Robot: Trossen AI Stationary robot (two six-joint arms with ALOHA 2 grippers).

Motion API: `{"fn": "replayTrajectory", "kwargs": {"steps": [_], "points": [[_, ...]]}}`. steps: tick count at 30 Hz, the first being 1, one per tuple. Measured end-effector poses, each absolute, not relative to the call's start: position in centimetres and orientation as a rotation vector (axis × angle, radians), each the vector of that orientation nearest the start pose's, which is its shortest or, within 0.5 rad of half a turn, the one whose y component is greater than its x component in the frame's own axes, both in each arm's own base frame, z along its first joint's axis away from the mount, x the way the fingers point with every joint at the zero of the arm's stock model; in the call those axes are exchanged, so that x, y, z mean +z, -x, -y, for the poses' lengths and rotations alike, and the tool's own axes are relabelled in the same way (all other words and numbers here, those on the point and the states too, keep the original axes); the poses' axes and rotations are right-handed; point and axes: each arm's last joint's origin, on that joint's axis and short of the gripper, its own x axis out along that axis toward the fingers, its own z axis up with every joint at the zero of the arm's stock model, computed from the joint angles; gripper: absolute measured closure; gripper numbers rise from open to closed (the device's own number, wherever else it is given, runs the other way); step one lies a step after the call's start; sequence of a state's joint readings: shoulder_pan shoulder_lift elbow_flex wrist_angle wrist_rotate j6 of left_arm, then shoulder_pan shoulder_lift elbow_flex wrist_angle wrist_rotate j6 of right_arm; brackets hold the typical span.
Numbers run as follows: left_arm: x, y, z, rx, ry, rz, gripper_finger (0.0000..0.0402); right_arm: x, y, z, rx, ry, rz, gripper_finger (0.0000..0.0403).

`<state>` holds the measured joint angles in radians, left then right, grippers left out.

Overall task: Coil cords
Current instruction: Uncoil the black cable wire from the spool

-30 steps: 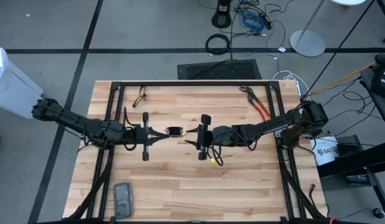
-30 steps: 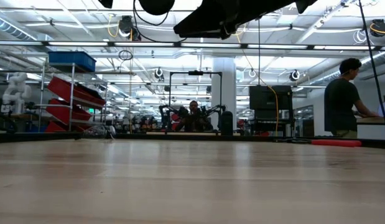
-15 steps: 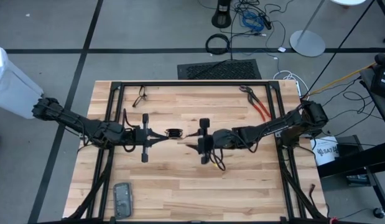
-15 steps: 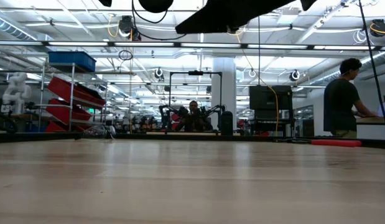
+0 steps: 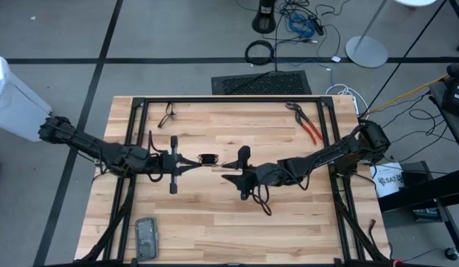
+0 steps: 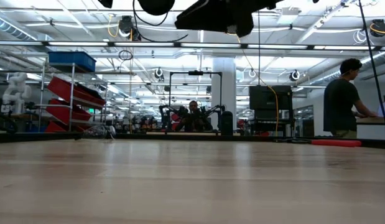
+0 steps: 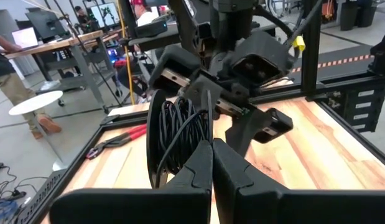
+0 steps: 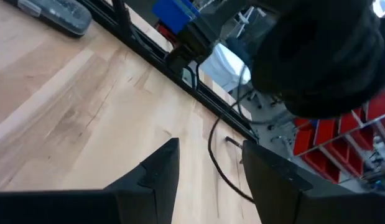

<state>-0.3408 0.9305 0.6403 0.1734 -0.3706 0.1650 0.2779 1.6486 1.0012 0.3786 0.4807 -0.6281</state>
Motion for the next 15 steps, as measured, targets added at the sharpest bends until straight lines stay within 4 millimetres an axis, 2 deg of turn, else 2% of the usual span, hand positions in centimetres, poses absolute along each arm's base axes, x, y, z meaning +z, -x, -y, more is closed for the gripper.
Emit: {"fn": "replayTrajectory", "kwargs": {"steps": [8, 15], "points": [[28.4, -20.7, 6.2, 0.018, -0.226, -0.148, 0.0402, 21.7, -36.6, -8.8, -0.178, 0.797, -0.335, 0.0242], [28.5, -20.8, 6.2, 0.018, -0.237, -0.129, 0.0402, 21.1, -37.4, -8.2, -0.223, 0.763, -0.361, 0.025]]}}
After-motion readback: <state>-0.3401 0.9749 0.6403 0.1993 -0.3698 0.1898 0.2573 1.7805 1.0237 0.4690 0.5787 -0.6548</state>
